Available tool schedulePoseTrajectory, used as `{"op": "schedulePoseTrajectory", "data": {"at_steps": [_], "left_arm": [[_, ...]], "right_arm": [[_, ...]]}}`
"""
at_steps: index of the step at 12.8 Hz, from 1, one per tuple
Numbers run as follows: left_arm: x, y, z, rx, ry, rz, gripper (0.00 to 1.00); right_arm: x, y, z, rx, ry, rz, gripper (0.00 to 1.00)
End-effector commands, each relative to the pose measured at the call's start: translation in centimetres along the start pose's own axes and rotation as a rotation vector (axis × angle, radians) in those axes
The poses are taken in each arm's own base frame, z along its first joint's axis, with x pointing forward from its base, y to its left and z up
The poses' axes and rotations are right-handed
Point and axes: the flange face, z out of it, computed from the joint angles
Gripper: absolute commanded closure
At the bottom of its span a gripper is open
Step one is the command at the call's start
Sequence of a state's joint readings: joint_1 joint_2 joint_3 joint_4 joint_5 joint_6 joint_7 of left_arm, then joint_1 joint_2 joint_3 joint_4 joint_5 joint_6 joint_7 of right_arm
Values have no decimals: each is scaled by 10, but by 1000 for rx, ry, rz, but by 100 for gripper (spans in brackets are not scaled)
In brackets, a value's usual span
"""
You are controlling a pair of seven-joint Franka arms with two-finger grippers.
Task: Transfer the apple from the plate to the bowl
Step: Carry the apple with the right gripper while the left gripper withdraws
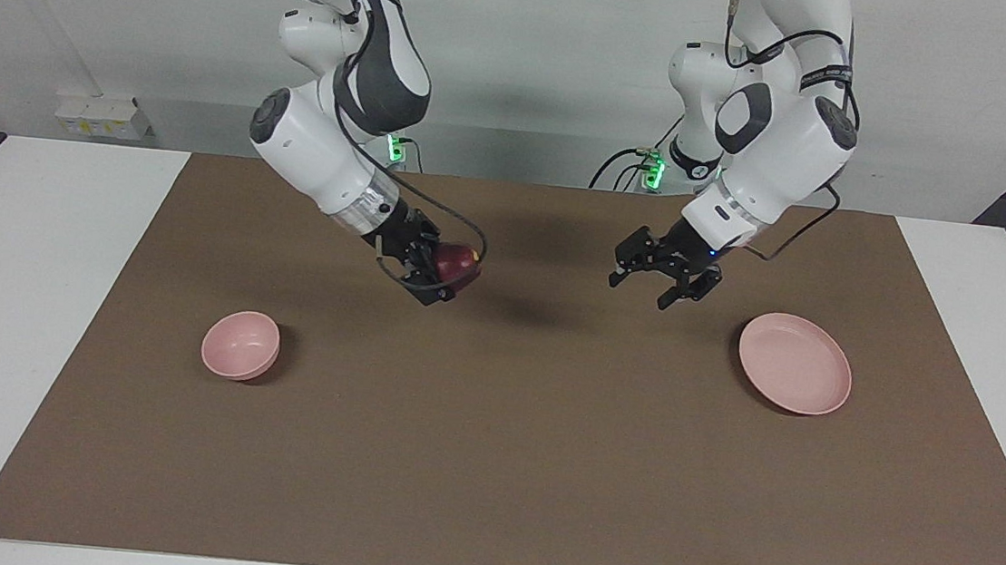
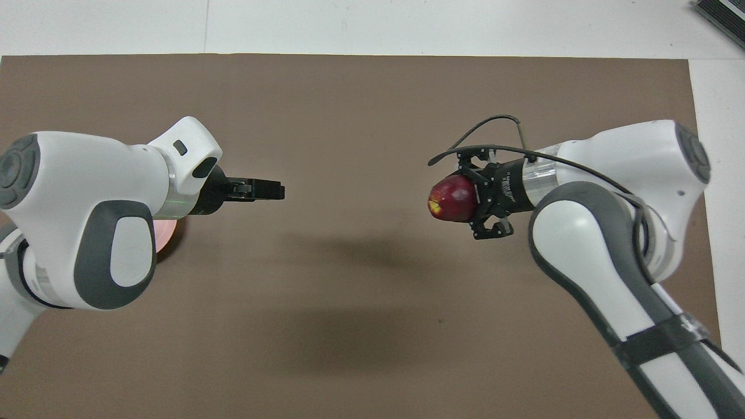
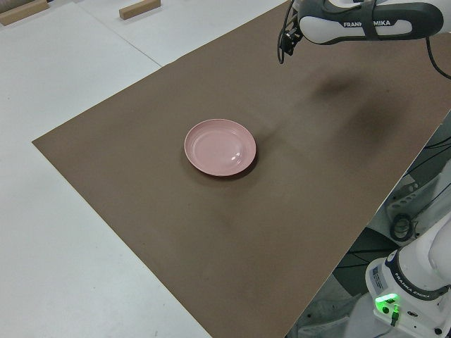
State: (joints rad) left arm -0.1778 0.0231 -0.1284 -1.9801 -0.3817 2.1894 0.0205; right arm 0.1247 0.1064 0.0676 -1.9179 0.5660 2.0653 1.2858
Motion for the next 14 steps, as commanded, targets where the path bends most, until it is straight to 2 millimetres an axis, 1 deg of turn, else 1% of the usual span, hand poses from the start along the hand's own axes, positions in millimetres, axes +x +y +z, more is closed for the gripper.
{"op": "schedulePoseTrajectory", "data": {"at_steps": [1,2,3,4,5,6,7,8,9,10,11,12,13,14], "left_arm": [[1,-34,-16,160,-12,71,0],[4,-39,-20,186,-13,99,0],[9,-46,-31,208,-1,121,0],[16,-56,-45,239,10,141,0],[19,-59,-61,261,-7,175,0],[22,-64,-82,266,-30,191,0],[25,-68,-105,267,-49,192,0],[27,-62,-130,268,-62,205,0],[26,-57,-158,286,-79,210,0],[23,-58,-183,317,-109,212,0],[19,-52,-204,322,-130,213,0],[14,-48,-219,320,-152,207,0],[10,-49,-227,314,-174,197,0],[8,-47,-238,314,-176,193,0]], "right_arm": [[29,5,-30,-49,129,-31,100],[39,6,-35,-83,212,-70,100],[44,7,-37,-108,285,-114,100],[49,9,-38,-131,337,-157,100],[56,9,-41,-152,385,-206,100],[70,11,-48,-175,428,-263,100],[89,13,-55,-188,451,-317,100],[106,14,-64,-200,471,-378,100],[132,14,-73,-206,503,-440,100],[158,14,-75,-198,517,-482,100],[182,13,-74,-191,522,-513,100],[203,13,-67,-193,522,-539,100],[219,12,-62,-183,528,-554,100],[227,12,-52,-183,526,-556,100]]}}
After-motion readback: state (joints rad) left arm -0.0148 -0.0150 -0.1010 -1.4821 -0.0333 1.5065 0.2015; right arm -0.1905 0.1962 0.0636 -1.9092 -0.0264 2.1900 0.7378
